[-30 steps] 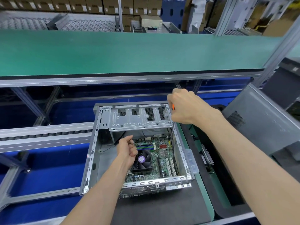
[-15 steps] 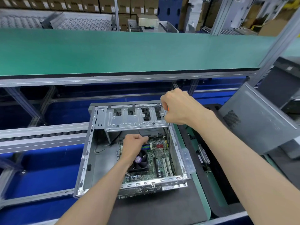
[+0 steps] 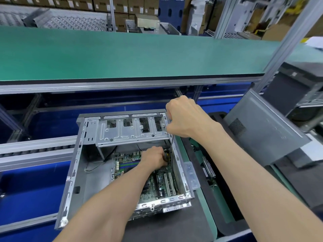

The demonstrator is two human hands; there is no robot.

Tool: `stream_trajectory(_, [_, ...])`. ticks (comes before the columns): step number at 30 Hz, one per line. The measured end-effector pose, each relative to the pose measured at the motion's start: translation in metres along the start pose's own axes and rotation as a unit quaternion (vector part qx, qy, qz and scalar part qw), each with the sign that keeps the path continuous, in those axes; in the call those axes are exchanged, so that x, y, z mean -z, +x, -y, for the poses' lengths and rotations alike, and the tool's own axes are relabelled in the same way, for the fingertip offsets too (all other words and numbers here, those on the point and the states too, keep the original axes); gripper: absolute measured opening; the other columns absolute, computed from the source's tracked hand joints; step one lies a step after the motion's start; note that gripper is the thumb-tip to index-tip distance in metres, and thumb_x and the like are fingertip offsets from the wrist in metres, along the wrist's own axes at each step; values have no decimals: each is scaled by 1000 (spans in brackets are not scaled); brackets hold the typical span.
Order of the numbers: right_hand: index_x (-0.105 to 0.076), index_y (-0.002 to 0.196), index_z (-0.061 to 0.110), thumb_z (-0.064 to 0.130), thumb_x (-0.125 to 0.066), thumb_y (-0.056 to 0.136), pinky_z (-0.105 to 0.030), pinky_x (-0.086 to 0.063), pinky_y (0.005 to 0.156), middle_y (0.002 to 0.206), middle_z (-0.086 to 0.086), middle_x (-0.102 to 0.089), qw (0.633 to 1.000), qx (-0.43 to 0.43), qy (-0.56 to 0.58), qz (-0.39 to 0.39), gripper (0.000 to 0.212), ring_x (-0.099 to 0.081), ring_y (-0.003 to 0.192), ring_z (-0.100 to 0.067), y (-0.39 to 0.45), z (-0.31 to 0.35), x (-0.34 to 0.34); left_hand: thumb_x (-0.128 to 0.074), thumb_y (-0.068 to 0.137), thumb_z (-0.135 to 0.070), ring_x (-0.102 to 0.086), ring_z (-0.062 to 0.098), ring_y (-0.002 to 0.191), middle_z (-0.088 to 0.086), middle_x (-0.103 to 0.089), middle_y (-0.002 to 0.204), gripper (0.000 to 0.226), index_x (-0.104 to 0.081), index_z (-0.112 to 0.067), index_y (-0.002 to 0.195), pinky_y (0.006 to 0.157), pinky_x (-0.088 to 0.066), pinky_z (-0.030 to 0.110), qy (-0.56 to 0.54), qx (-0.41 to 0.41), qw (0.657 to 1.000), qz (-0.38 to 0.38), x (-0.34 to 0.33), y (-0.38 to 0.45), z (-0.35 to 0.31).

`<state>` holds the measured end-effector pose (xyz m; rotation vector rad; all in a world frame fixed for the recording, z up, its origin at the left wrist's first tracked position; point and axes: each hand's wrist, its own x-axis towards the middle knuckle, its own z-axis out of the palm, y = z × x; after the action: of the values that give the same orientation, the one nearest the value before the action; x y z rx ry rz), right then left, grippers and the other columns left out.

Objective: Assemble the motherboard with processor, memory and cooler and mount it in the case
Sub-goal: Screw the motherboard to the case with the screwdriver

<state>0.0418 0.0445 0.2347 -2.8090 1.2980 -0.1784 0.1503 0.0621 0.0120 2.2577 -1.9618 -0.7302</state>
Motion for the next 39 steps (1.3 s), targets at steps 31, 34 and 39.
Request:
stream_trajectory(31, [-30, 67, 18, 22, -59, 89, -32, -25, 53, 70, 0, -33, 997, -28, -70, -30, 37, -30, 56, -18, -3, -8, 1, -73, 79, -18, -65, 31, 91, 7, -68, 100, 19, -78, -24, 96, 79, -57, 40, -55, -16, 998, 24, -20, 15, -5])
stream_trajectory(34, [-37, 69, 19, 24, -61, 82, -29, -20, 52, 74, -1, -35, 996, -10, -77, -33, 28, -29, 56, -17, -6, -6, 1, -73, 77, -17, -67, 29, 90, 7, -69, 96, 18, -78, -21, 95, 79, -58, 39, -64, -4, 998, 25, -20, 16, -5])
stream_trajectory(39, [-45, 84, 13, 17, -59, 82, -28, -19, 49, 74, 0, -38, 998, 6, -51, -34, 15, -39, 63, -24, -6, -6, 1, -75, 79, -12, -67, 23, 94, 7, -72, 98, 15, -79, -14, 93, 86, -58, 38, -97, -1, 993, 63, -17, 23, -2])
